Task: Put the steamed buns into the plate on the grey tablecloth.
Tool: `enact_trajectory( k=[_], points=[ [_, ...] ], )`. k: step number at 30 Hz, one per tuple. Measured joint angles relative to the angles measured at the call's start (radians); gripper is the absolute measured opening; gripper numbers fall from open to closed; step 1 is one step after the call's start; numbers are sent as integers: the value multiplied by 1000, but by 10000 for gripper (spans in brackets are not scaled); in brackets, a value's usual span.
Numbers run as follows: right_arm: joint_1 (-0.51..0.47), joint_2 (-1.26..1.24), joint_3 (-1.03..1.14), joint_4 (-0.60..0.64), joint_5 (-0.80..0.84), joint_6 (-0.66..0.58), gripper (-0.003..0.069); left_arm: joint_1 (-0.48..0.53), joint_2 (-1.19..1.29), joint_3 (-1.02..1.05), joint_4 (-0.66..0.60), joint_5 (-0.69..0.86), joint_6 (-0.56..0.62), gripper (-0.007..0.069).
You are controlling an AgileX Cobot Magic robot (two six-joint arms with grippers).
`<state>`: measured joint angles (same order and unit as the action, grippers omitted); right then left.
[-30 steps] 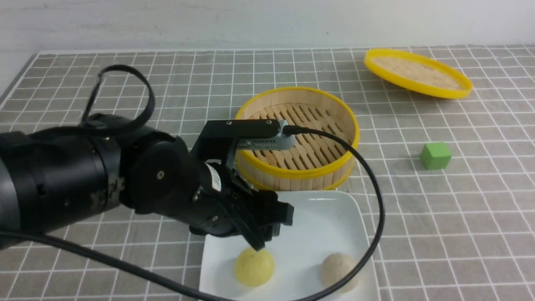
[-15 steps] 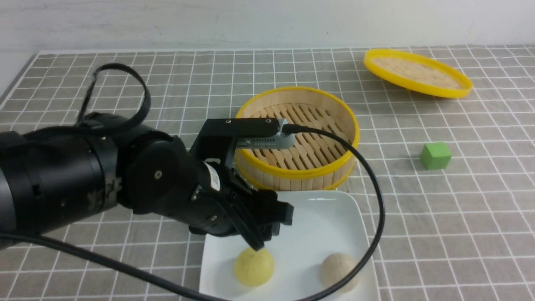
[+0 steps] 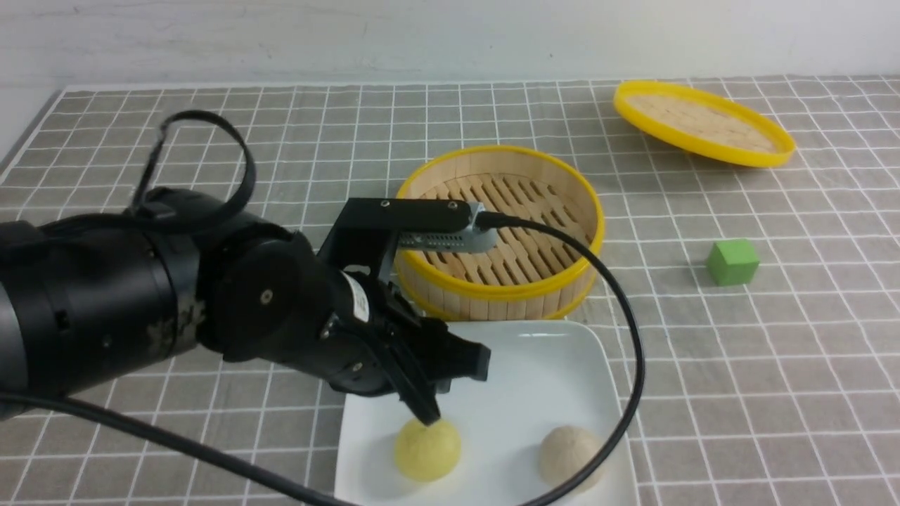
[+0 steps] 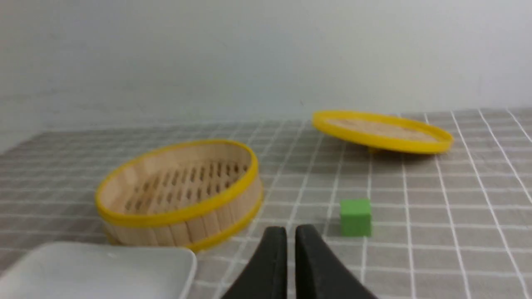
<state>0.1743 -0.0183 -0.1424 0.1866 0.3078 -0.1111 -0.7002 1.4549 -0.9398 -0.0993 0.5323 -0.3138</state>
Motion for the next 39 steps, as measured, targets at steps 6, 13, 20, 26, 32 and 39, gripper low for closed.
enact_trajectory(
  k=[6,13,20,26,32,39],
  points=[
    [-109,0,122,-54,31,0,63,0,-2,-36,38,59,1,38],
    [-155,0,159,-100,50,0,74,0,-84,-201,118,298,1,2],
    [-189,0,158,-137,64,0,82,0,-260,-309,277,446,1,2],
    [-189,0,157,-140,67,0,90,0,-401,-313,376,604,-16,2],
    [-189,0,156,-142,81,0,96,0,-536,-312,430,706,-19,2],
    [-189,0,155,-141,85,34,106,0,-708,-170,389,706,-53,2]
  ],
)
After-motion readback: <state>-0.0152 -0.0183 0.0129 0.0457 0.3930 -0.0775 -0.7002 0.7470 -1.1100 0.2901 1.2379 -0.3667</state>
